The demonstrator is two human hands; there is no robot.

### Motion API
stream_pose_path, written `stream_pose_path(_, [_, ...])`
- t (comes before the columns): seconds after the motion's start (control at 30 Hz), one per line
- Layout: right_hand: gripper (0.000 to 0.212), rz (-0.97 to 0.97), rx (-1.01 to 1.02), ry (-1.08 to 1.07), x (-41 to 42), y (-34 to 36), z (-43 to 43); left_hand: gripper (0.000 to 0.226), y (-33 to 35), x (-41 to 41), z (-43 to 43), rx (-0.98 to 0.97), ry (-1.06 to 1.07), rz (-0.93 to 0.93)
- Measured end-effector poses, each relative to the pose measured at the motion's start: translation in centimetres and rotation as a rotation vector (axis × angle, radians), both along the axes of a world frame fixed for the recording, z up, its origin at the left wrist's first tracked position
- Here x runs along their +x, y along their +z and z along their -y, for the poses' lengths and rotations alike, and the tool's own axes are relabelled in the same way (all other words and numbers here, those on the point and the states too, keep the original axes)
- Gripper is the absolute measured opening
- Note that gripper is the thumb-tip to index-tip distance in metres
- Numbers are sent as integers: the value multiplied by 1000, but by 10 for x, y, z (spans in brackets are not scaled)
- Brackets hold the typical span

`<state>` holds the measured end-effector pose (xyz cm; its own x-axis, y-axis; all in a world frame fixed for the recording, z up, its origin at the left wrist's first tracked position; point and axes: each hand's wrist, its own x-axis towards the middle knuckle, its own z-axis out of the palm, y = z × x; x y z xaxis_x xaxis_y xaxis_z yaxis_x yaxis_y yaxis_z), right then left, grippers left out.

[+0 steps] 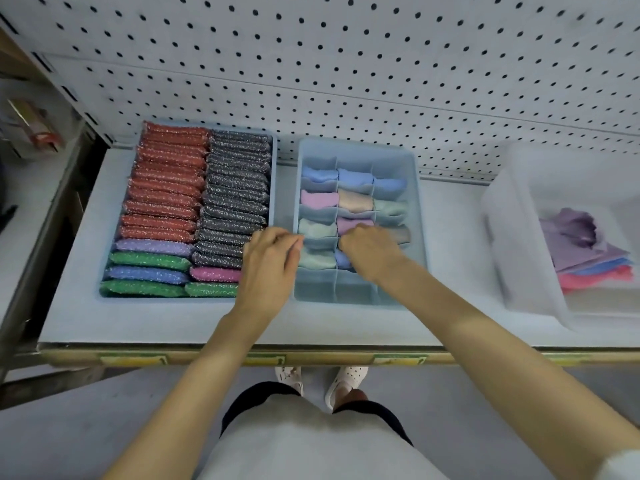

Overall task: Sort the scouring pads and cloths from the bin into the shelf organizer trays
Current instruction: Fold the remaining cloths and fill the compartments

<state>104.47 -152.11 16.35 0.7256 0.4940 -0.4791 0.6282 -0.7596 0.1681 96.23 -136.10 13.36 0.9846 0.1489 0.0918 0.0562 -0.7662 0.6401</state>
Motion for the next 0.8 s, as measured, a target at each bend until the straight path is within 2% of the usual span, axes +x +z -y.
stream_pose_path(0.1, [7, -168, 110, -114, 10, 5, 6, 21, 1, 0, -1, -26, 3, -12])
stream_pose_path(0.17, [17, -294, 173, -173, 18, 12, 15, 22, 1, 0, 0, -33, 5, -19])
stream_pose_path(0.23, [23, -338, 223, -161, 19, 19, 19, 24, 1, 1, 1, -49, 4, -14])
stream_pose_path(0.33, [20, -215, 170, -180, 8, 21, 14, 25, 1, 0, 0, -78, 1, -22])
stream_pose_path(0.4, [18, -233, 194, -200, 10, 16, 14, 25, 3, 0, 0, -83, 4, -25])
stream_pose_path(0.47, [17, -339, 301, -253, 19, 11, 24, 28, 4, 0, -1, -81, -7, -40])
stream_pose_path(0.53, [15, -363, 436, -321, 24, 16, 39, 35, 4, 0, -1, -72, -23, -63])
stream_pose_path(0.67, [15, -265, 669, -417, 17, 35, 69, 50, 13, -1, 5, -114, -32, -25])
stream_pose_path(0.8, [15, -140, 949, -635, 6, 43, 116, 52, 33, 6, 41, -247, -135, 82])
